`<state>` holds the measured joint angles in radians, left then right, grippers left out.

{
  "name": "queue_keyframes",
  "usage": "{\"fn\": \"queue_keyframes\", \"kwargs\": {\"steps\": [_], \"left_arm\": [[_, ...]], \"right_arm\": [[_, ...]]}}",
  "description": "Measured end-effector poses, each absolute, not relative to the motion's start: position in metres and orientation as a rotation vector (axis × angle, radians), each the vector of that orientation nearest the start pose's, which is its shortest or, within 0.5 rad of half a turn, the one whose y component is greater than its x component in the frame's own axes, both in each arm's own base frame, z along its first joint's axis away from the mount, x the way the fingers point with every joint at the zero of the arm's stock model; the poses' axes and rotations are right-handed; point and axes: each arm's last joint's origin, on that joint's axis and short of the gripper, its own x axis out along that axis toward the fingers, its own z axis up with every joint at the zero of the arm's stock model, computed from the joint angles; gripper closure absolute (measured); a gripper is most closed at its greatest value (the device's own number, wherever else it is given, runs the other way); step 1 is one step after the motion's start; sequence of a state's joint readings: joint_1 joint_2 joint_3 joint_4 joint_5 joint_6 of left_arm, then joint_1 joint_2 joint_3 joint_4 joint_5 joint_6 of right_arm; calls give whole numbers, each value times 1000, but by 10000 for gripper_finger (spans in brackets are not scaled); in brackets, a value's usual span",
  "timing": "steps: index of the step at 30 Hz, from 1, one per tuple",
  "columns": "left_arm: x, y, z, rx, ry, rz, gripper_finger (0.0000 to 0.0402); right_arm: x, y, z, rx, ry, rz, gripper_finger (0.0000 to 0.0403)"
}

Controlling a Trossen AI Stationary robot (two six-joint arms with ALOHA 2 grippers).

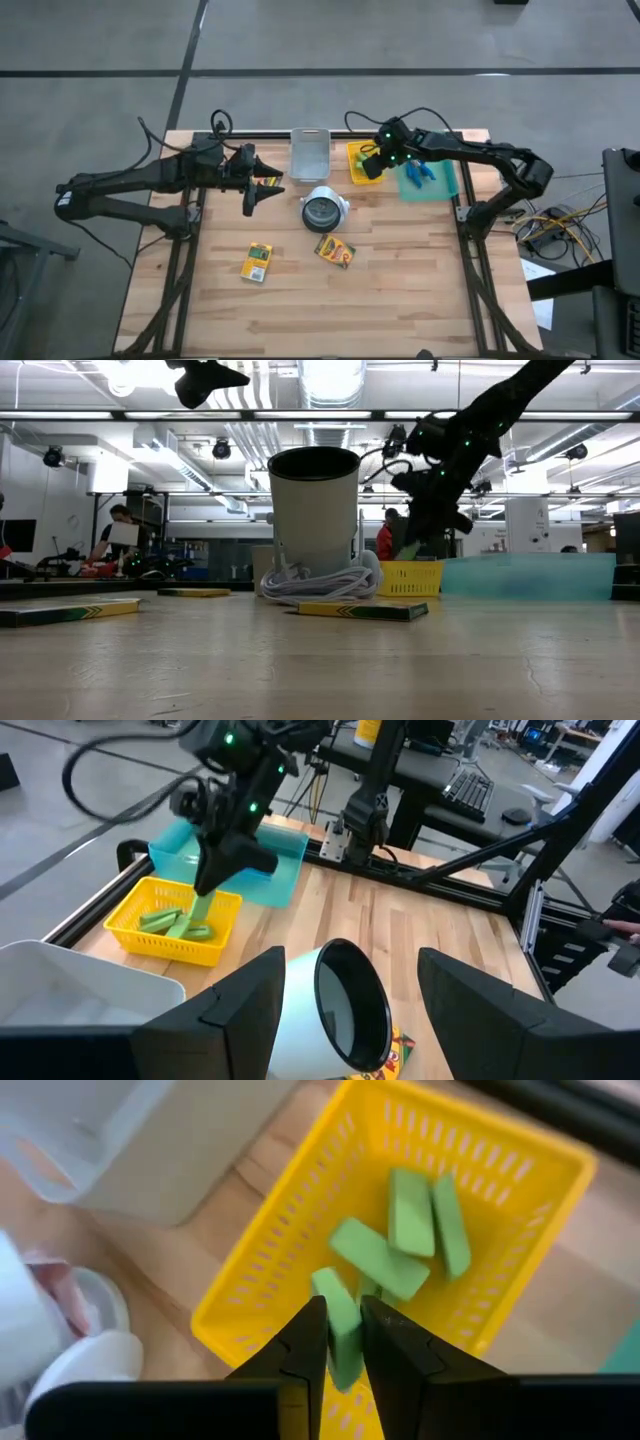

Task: Pick & Place School Supplies
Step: Put the green eraser into the yellow bin, then put the pack of crayon into the gray bin

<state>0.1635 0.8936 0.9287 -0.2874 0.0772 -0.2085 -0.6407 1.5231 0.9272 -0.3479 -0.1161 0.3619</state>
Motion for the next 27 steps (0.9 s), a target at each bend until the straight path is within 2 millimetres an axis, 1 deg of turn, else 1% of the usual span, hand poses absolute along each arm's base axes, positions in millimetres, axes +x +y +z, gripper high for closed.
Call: {"fn": "queue_keyframes", "kwargs": {"steps": [3, 6, 9, 14, 20, 27], "left_arm": [[189, 29, 354, -238, 241, 112, 168], [189, 29, 354, -238, 241, 112, 168], [189, 29, 354, -238, 240, 112, 168], [189, 29, 354, -236, 240, 111, 168], [189, 29, 354, -235, 240, 110, 168], [189, 29, 354, -240, 239, 111, 168]], "right_arm": [[245, -179, 191, 734, 819, -670, 331], [246, -180, 187, 742, 830, -677, 317], [246, -180, 188, 741, 830, -676, 303], [246, -179, 193, 732, 803, -674, 278], [246, -180, 194, 727, 797, -671, 250], [246, -179, 194, 723, 802, -652, 235]]}}
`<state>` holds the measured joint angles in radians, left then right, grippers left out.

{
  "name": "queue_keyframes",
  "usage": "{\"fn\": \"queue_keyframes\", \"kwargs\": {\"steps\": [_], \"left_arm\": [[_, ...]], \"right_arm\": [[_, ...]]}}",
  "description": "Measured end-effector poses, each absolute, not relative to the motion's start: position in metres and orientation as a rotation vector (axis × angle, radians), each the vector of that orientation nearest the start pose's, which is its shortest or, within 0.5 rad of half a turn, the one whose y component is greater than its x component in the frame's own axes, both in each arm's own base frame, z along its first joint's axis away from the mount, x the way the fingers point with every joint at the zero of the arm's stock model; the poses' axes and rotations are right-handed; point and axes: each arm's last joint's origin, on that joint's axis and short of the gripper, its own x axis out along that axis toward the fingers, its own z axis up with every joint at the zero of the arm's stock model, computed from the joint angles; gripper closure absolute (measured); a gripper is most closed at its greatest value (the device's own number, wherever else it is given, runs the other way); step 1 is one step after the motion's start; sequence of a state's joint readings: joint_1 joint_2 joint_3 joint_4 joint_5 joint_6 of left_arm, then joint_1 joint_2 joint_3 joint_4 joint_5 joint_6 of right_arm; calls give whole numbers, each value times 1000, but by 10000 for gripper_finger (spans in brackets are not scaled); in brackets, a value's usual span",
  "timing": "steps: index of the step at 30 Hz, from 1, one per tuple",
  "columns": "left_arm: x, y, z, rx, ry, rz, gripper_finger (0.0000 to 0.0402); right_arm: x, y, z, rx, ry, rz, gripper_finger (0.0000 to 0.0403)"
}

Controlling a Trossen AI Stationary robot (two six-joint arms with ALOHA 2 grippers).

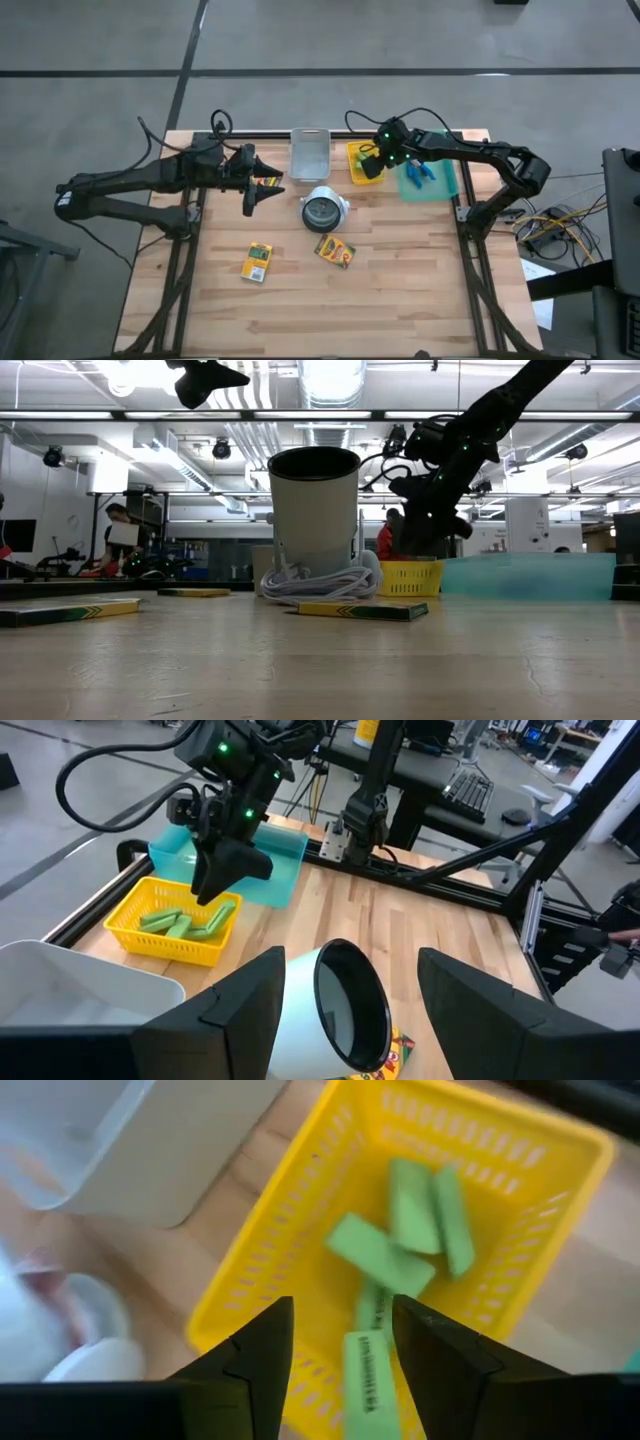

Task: Pick & Place School Supplies
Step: Put the pack of crayon into the gray bin

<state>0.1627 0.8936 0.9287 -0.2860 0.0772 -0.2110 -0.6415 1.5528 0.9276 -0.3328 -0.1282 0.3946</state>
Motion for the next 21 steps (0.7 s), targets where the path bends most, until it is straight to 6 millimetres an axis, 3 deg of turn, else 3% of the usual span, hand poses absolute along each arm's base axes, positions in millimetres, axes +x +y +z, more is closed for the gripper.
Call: {"fn": "queue_keyframes", "kwargs": {"steps": [8, 21], "left_arm": [[189, 29, 354, -263, 238, 114, 168], [189, 29, 354, -264, 238, 115, 168]], "right_arm": [[250, -176, 201, 794, 778, -472, 245], [260, -182, 223, 771, 709, -449, 265]]}}
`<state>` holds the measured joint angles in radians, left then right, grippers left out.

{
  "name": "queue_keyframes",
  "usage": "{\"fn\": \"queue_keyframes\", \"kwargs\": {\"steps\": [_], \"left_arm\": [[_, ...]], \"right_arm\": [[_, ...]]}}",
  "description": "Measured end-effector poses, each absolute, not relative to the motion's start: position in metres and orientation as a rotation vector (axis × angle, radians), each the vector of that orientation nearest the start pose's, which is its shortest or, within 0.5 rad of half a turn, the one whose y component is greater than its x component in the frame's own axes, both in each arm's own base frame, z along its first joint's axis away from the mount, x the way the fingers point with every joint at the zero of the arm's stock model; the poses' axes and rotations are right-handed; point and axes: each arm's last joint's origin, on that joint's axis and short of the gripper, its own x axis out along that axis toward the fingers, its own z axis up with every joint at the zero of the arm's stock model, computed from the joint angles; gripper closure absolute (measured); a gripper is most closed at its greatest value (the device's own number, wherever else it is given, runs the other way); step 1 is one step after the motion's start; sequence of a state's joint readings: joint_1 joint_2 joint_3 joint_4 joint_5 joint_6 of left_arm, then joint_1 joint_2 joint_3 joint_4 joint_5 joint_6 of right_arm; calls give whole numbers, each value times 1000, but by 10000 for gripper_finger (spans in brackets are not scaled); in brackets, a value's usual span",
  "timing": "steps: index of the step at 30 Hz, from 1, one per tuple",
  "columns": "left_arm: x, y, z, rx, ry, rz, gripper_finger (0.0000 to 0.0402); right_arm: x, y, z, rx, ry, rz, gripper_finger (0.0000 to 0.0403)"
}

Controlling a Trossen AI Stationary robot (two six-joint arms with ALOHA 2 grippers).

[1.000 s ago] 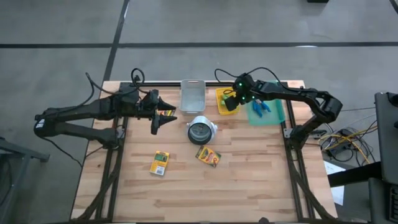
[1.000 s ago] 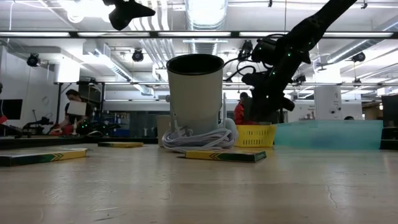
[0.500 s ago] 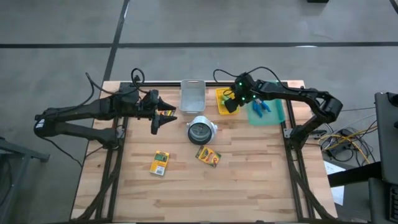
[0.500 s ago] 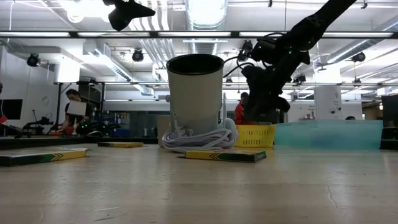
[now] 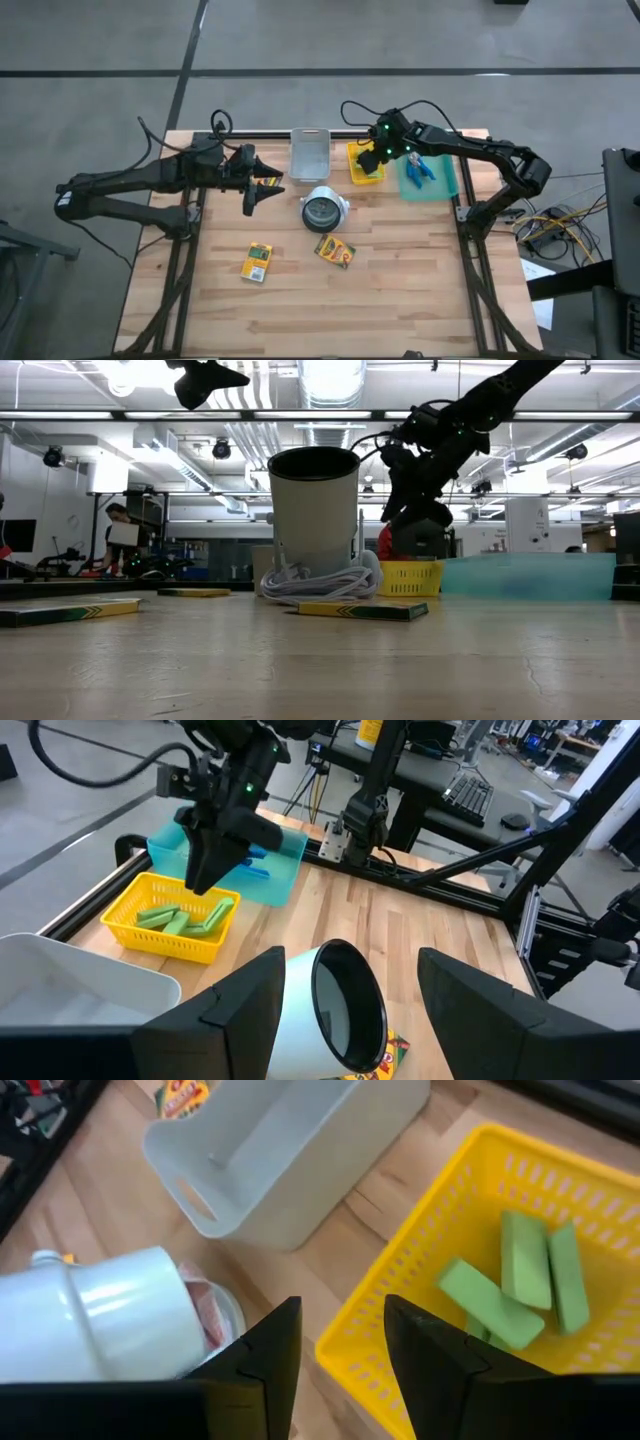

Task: Pick & Place School Supplies
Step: Put the pack of crayon into the gray bin

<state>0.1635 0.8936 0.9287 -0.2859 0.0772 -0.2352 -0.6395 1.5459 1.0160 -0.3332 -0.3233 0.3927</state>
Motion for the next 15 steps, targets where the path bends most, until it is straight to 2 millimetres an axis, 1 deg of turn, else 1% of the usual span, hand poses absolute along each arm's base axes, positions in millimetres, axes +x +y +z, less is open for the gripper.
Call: {"fn": "queue_keyframes", "kwargs": {"steps": [7, 15], "left_arm": [[189, 29, 354, -264, 238, 115, 168], [189, 29, 354, -264, 238, 115, 168]], "right_arm": [[263, -184, 232, 759, 684, -445, 271], [263, -184, 233, 757, 680, -445, 264]]}}
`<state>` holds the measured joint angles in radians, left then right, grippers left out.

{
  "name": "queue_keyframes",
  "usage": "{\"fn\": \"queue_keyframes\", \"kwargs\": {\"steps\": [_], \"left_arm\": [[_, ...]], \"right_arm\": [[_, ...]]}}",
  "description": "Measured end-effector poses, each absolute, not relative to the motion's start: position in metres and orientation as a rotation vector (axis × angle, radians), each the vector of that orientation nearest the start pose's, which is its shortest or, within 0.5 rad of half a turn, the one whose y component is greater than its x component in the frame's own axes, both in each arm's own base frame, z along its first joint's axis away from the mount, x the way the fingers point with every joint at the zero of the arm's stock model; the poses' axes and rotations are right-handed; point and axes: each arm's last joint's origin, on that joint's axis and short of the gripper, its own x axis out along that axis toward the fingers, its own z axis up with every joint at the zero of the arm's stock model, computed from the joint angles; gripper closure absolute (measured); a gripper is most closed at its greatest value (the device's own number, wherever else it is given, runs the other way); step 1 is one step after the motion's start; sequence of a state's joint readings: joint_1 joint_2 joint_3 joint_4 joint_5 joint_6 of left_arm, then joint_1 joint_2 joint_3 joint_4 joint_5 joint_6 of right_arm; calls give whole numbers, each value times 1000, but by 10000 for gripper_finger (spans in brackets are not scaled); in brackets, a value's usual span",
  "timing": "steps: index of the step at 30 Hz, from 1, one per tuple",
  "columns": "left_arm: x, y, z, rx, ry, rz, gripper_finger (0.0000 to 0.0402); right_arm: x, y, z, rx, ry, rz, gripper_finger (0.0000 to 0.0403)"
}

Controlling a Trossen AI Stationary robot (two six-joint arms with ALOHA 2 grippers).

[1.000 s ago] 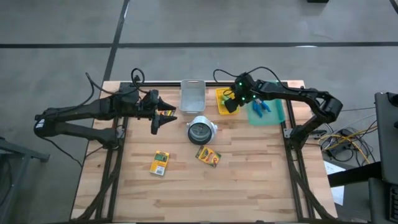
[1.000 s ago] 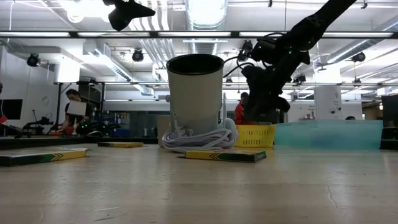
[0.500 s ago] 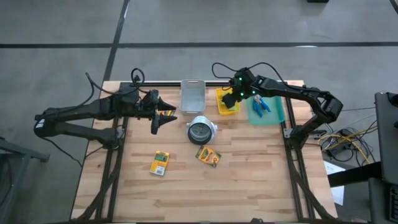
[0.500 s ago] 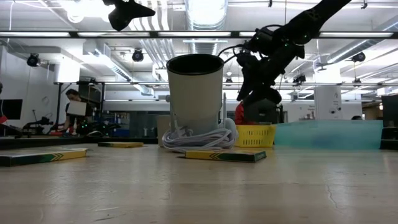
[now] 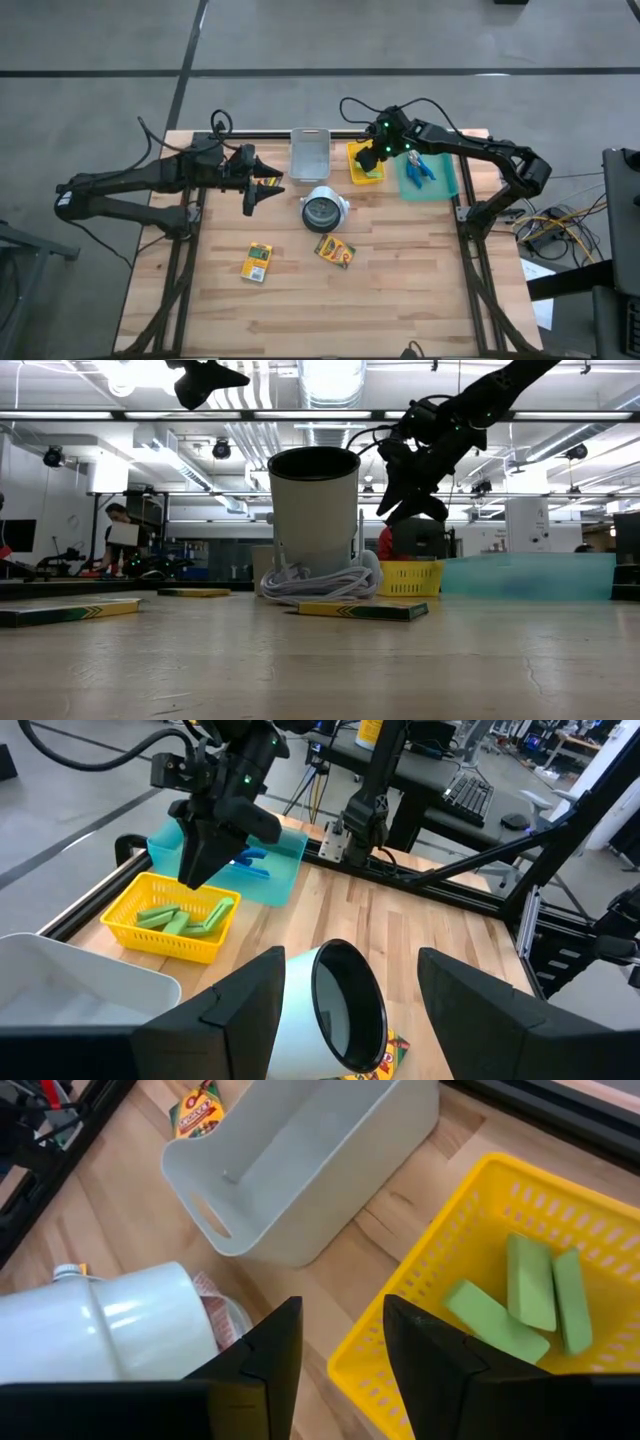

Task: Pick & Place School Supplies
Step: Put the pack of crayon into the gray bin

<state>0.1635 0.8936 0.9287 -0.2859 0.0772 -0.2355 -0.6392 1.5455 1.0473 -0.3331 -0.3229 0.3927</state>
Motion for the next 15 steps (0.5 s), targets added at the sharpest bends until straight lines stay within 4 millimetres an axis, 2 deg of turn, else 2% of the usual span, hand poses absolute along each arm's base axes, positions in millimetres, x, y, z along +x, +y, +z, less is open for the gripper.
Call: {"fn": "queue_keyframes", "kwargs": {"steps": [9, 15], "left_arm": [[189, 29, 354, -264, 238, 115, 168], [189, 29, 354, -264, 238, 115, 168]], "right_arm": [[264, -184, 234, 755, 677, -443, 271], [272, -187, 256, 782, 610, -382, 275]]}}
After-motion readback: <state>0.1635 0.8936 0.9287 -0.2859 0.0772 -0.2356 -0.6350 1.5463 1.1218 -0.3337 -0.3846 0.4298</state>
